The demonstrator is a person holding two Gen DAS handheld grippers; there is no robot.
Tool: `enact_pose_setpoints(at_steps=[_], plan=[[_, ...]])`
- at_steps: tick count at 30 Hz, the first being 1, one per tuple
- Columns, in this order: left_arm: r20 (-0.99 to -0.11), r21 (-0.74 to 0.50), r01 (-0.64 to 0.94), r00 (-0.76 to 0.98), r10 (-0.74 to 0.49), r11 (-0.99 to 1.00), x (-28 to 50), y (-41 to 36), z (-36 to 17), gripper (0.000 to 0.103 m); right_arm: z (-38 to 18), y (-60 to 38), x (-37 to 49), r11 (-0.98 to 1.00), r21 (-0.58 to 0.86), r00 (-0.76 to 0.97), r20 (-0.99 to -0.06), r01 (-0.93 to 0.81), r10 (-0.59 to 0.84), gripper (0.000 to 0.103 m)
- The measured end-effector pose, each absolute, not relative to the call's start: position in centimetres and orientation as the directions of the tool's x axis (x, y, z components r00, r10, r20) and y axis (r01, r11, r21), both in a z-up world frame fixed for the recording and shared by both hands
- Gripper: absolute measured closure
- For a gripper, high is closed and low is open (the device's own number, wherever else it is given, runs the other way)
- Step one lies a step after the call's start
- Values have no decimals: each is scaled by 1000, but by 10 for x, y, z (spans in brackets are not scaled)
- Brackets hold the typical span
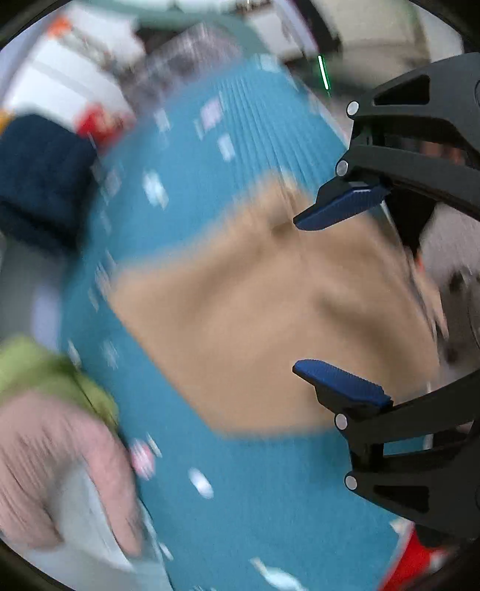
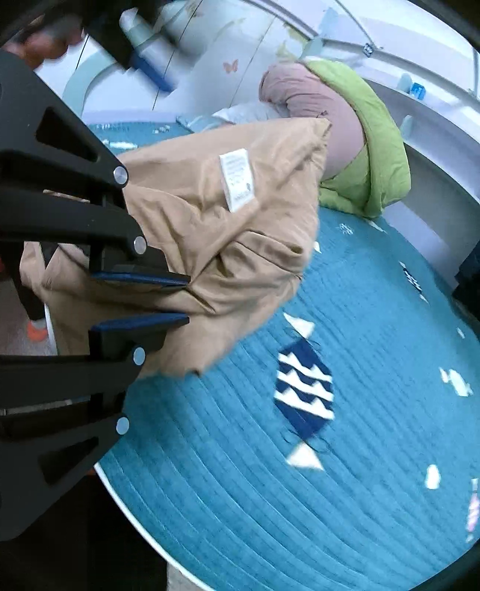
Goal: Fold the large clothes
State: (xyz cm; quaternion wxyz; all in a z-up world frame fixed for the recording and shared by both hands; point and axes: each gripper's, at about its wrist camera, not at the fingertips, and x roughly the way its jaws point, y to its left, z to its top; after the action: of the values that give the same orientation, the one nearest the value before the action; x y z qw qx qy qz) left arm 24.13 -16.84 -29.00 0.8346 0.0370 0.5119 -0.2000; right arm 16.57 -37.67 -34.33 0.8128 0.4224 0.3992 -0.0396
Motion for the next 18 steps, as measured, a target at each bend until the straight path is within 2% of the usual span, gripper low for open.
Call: enact_pose_setpoints(at_steps=[1,3,5,7,9,11,13,15,16,17,18], plan=[[-896,-123,332,368,-248,935,248,-160,-312,32,-338,-379,164,640,652,682,-683,406,263,86],[-930,-158,293,276,-242,943,253,-155,-348,39,-317,-382,163,676,620,701,-681,398,211,86],[-929,-139,317,287,-235,938,244,-161,-361,39,-290,-378,168,743,576,732,-658,339,176,84],[-919,-92,385,323,-227,918,230,-179,-361,39,-276,-369,184,772,578,737,-637,264,226,71],[-915,-99,424,317,-250,900,222,-191,-360,39,-271,-359,195,789,579,743,-618,207,258,66],[-908,-100,461,320,-270,882,215,-200,-359,39,-273,-350,211,820,539,709,-654,191,265,63],[-903,-123,466,314,-294,876,213,-198,-358,39,-290,-345,233,866,449,620,-750,222,230,47],[-893,-160,455,310,-325,876,215,-191,-357,39,-303,-344,233,898,368,585,-793,242,167,47],[-886,-195,444,303,-352,874,217,-185,-356,39,-310,-344,236,902,371,568,-801,223,189,49],[-880,-219,435,299,-369,873,221,-186,-352,39,-314,-346,237,897,389,561,-799,212,214,59],[-869,-247,424,300,-392,871,222,-178,-349,39,-320,-354,230,887,408,562,-795,217,228,84]])
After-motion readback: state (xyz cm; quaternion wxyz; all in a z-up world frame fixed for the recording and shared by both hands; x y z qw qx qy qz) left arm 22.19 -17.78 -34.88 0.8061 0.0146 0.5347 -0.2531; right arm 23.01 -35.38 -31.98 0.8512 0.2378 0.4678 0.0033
